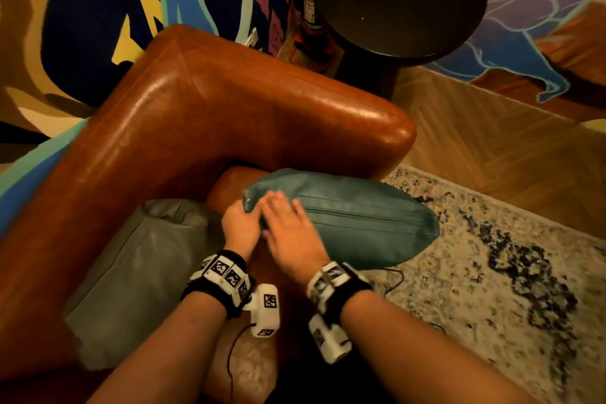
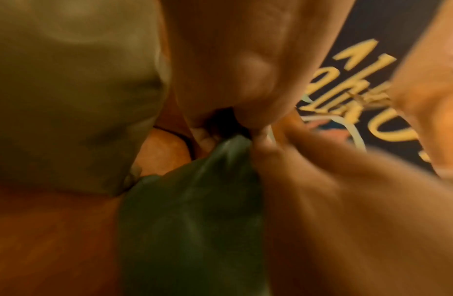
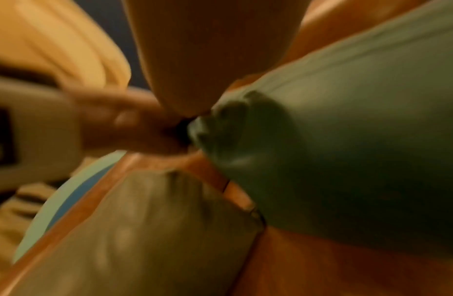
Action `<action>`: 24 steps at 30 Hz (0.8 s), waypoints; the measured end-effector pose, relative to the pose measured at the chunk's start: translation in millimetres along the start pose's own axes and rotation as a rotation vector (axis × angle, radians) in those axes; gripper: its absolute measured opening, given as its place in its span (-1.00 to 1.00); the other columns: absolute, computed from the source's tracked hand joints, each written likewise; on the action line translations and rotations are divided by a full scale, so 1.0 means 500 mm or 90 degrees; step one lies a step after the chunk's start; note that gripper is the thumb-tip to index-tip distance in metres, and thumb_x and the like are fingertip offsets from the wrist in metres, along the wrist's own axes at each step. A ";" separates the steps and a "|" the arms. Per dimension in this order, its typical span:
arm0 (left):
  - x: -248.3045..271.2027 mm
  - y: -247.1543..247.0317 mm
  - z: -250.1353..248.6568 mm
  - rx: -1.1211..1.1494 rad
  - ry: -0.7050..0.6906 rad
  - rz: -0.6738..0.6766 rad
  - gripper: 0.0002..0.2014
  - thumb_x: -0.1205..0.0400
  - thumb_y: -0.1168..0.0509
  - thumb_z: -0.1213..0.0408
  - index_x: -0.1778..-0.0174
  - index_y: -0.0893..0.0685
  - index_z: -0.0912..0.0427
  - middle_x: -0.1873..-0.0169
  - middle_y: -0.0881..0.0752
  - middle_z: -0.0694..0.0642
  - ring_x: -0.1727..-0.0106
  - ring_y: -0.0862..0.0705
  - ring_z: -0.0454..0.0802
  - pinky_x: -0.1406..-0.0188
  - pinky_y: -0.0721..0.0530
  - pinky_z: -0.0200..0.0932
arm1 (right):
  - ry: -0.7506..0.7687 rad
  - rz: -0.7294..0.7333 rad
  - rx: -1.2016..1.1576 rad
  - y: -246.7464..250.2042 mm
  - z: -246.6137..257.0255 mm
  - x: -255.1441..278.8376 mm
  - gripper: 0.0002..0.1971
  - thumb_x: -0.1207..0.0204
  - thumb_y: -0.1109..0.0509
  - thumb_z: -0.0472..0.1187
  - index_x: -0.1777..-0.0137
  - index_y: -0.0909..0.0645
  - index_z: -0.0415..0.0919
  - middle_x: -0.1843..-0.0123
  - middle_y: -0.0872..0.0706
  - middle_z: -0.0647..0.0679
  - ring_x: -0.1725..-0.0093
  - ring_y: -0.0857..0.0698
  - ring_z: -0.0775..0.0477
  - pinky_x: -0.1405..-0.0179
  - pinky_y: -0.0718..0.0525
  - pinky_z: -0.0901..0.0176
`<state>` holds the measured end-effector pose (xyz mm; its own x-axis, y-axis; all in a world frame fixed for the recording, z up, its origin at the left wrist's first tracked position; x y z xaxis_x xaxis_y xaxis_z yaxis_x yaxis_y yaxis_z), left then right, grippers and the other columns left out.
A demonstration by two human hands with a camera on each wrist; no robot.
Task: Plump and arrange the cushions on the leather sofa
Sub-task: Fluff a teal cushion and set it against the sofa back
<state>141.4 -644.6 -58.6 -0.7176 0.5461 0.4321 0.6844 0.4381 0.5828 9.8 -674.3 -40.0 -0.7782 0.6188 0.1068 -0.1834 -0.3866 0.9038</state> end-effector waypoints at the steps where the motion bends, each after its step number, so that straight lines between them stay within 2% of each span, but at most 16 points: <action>1: -0.002 0.003 -0.005 -0.072 -0.059 -0.014 -0.65 -0.69 -0.36 0.08 0.10 -0.79 0.35 0.11 -0.83 0.42 0.03 -0.80 0.35 0.11 -0.62 0.04 | 0.007 0.022 -0.004 -0.025 0.022 -0.008 -0.34 -0.64 -0.12 -0.05 -0.74 -0.14 -0.20 -0.76 -0.22 -0.15 -0.75 -0.16 -0.17 -0.73 -0.12 -0.21; 3: -0.021 0.023 -0.001 -0.123 -0.119 -0.020 -0.57 -0.69 -0.34 -0.05 0.14 -0.80 0.32 0.16 -0.83 0.39 0.07 -0.79 0.31 0.13 -0.60 0.03 | -0.058 0.011 0.009 -0.056 -0.009 -0.021 -0.34 -0.70 -0.06 0.07 -0.76 -0.08 -0.11 -0.78 -0.17 -0.08 -0.76 -0.11 -0.11 -0.74 0.02 -0.18; 6: -0.061 0.059 0.046 -0.150 -0.112 -0.020 -0.50 -0.68 -0.31 -0.15 0.12 -0.81 0.29 0.15 -0.84 0.33 0.05 -0.78 0.25 0.01 -0.64 0.05 | -0.117 0.009 0.162 -0.074 -0.150 0.003 -0.36 -0.70 0.00 0.22 -0.75 -0.13 0.04 -0.77 -0.20 -0.03 -0.75 -0.16 -0.08 -0.71 0.01 -0.28; 8: -0.082 0.076 0.072 -0.166 -0.114 -0.015 -0.44 -0.67 -0.25 -0.22 0.16 -0.78 0.29 0.16 -0.82 0.33 0.04 -0.78 0.27 -0.01 -0.66 0.10 | -0.201 -0.008 0.168 -0.060 -0.252 0.037 -0.37 -0.71 0.05 0.24 -0.75 -0.07 0.12 -0.79 -0.13 -0.05 -0.77 -0.10 -0.11 -0.71 0.08 -0.34; 12: -0.088 0.062 0.063 -0.174 -0.145 0.017 -0.53 -0.71 -0.27 -0.12 0.12 -0.78 0.28 0.12 -0.84 0.30 0.01 -0.77 0.24 0.01 -0.62 0.04 | -0.366 -0.014 0.149 -0.020 -0.373 0.097 -0.37 -0.72 0.13 0.31 -0.76 0.03 0.18 -0.80 -0.07 -0.11 -0.78 -0.01 -0.19 -0.69 0.26 -0.31; 13: -0.087 0.060 0.055 -0.163 -0.139 0.016 -0.56 -0.71 -0.28 -0.09 0.09 -0.77 0.28 0.09 -0.83 0.30 -0.01 -0.77 0.24 0.01 -0.60 0.02 | -0.447 -0.028 0.119 -0.010 -0.389 0.109 -0.36 -0.71 0.12 0.34 -0.75 0.02 0.17 -0.79 -0.08 -0.11 -0.77 -0.03 -0.21 -0.66 0.27 -0.32; 14: -0.086 0.062 0.045 -0.146 -0.129 0.008 -0.58 -0.72 -0.29 -0.07 0.04 -0.76 0.28 0.06 -0.82 0.30 -0.04 -0.76 0.25 -0.01 -0.57 0.01 | -0.555 -0.050 0.049 0.003 -0.405 0.123 -0.34 -0.70 0.09 0.35 -0.74 -0.04 0.12 -0.77 -0.14 -0.17 -0.75 -0.11 -0.27 -0.65 0.15 -0.34; 15: -0.086 0.065 0.036 -0.123 -0.102 -0.001 -0.58 -0.72 -0.29 -0.06 0.00 -0.74 0.30 0.03 -0.80 0.31 -0.08 -0.74 0.27 -0.02 -0.55 0.01 | -0.662 -0.077 -0.057 0.015 -0.416 0.133 -0.32 -0.70 0.04 0.33 -0.71 -0.14 -0.01 -0.71 -0.25 -0.28 -0.68 -0.25 -0.35 -0.60 -0.10 -0.36; 16: -0.088 0.063 0.028 -0.104 -0.079 -0.009 -0.57 -0.73 -0.27 -0.06 -0.03 -0.71 0.32 0.00 -0.79 0.33 -0.11 -0.72 0.30 -0.03 -0.53 0.01 | -0.727 -0.107 -0.163 0.026 -0.422 0.133 -0.35 -0.72 -0.02 0.27 -0.63 -0.27 -0.17 -0.59 -0.41 -0.40 -0.55 -0.42 -0.43 -0.46 -0.35 -0.32; 17: -0.085 0.059 0.012 -0.093 -0.065 -0.004 -0.54 -0.75 -0.22 -0.07 -0.05 -0.70 0.33 -0.03 -0.77 0.34 -0.13 -0.71 0.32 -0.05 -0.52 0.03 | -0.738 -0.141 -0.242 0.041 -0.417 0.129 -0.44 -0.74 -0.06 0.19 -0.48 -0.41 -0.27 -0.42 -0.57 -0.44 -0.39 -0.56 -0.47 -0.26 -0.51 -0.25; 19: -0.073 0.048 -0.026 -0.091 -0.083 0.016 -0.47 -0.78 -0.10 -0.12 -0.07 -0.72 0.32 -0.06 -0.77 0.33 -0.14 -0.70 0.29 -0.09 -0.52 0.05 | -0.664 -0.222 -0.295 0.078 -0.388 0.121 -0.61 -0.75 -0.12 0.11 -0.16 -0.54 -0.23 -0.08 -0.74 -0.34 -0.06 -0.70 -0.37 0.08 -0.54 -0.06; 20: -0.069 0.050 -0.044 -0.070 -0.100 0.027 -0.45 -0.78 -0.07 -0.15 -0.06 -0.73 0.29 -0.05 -0.78 0.28 -0.11 -0.70 0.24 -0.09 -0.53 0.05 | -0.609 -0.256 -0.298 0.103 -0.375 0.122 -0.63 -0.74 -0.13 0.12 -0.08 -0.57 -0.18 0.03 -0.75 -0.24 0.05 -0.69 -0.27 0.14 -0.49 0.02; 22: -0.070 0.078 -0.068 0.026 -0.111 0.031 -0.46 -0.77 -0.10 -0.16 0.03 -0.76 0.24 0.01 -0.80 0.20 -0.06 -0.72 0.15 -0.09 -0.58 0.04 | -0.553 -0.306 -0.369 0.151 -0.373 0.141 -0.63 -0.73 -0.17 0.14 0.01 -0.66 -0.12 0.13 -0.74 -0.05 0.13 -0.66 -0.08 0.15 -0.50 0.08; 24: -0.076 0.114 -0.073 0.049 -0.120 -0.022 -0.49 -0.77 -0.15 -0.13 0.12 -0.75 0.25 0.06 -0.80 0.23 -0.03 -0.72 0.14 -0.08 -0.59 0.03 | -0.574 -0.354 -0.425 0.180 -0.393 0.173 -0.59 -0.72 -0.20 0.13 0.14 -0.68 -0.16 0.21 -0.73 -0.06 0.19 -0.64 -0.05 0.24 -0.53 0.09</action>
<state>203.3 -666.3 -16.8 -0.7090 0.6504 0.2725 0.6730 0.5086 0.5371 -192.1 -790.1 -30.7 0.1415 0.9547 0.2618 -0.8286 -0.0304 0.5590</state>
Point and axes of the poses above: each hand's wrist, its own x-axis away from the middle knuckle, its own y-axis out of the back of the hand, z = x × y, the point moved 2 cm from there along -x, towards the middle knuckle
